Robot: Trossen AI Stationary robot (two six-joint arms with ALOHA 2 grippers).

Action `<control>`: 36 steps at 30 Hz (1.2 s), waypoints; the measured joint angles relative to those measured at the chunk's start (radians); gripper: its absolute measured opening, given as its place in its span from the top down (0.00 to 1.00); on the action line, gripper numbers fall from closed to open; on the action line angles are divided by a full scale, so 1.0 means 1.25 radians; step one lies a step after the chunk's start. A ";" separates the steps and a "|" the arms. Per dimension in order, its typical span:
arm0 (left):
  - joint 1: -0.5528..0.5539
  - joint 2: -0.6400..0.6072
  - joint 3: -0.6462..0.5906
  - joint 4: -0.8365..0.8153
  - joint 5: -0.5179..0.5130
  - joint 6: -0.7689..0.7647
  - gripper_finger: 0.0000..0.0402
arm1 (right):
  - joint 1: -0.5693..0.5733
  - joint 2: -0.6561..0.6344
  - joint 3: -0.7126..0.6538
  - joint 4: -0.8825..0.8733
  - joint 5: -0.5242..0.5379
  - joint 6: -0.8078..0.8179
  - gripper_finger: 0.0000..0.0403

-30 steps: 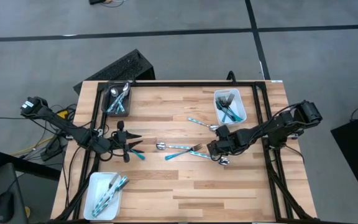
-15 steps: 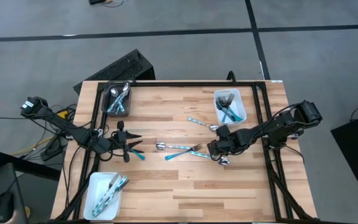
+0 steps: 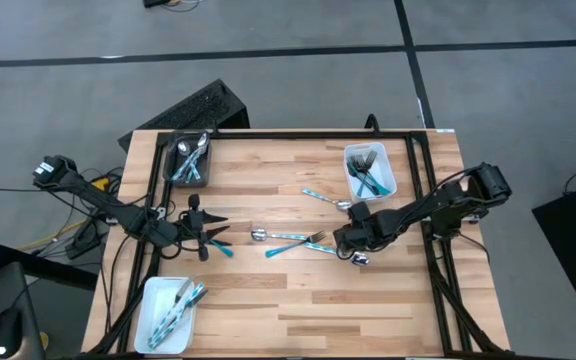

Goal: Sort silverware by color (type)
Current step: Put the light blue spoon into the black bin

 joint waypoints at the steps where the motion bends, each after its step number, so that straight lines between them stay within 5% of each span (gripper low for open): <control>1: 0.000 0.000 0.000 0.000 0.000 0.000 0.77 | -0.001 0.002 0.000 0.002 0.000 -0.006 0.55; 9: 0.000 0.000 0.000 0.000 0.000 0.000 0.77 | 0.009 -0.091 0.038 -0.044 -0.009 -0.157 0.92; 20: 0.000 0.000 0.000 -0.010 -0.001 0.000 0.77 | 0.019 -0.311 0.163 -0.181 0.312 -0.471 0.88; 34: 0.000 0.000 0.000 0.049 -0.001 -0.014 0.77 | -0.077 -0.204 0.165 0.206 0.190 -0.758 0.89; 36: -0.001 0.000 0.000 0.080 -0.055 -0.012 0.77 | -0.069 -0.193 0.165 0.238 0.190 -0.762 0.89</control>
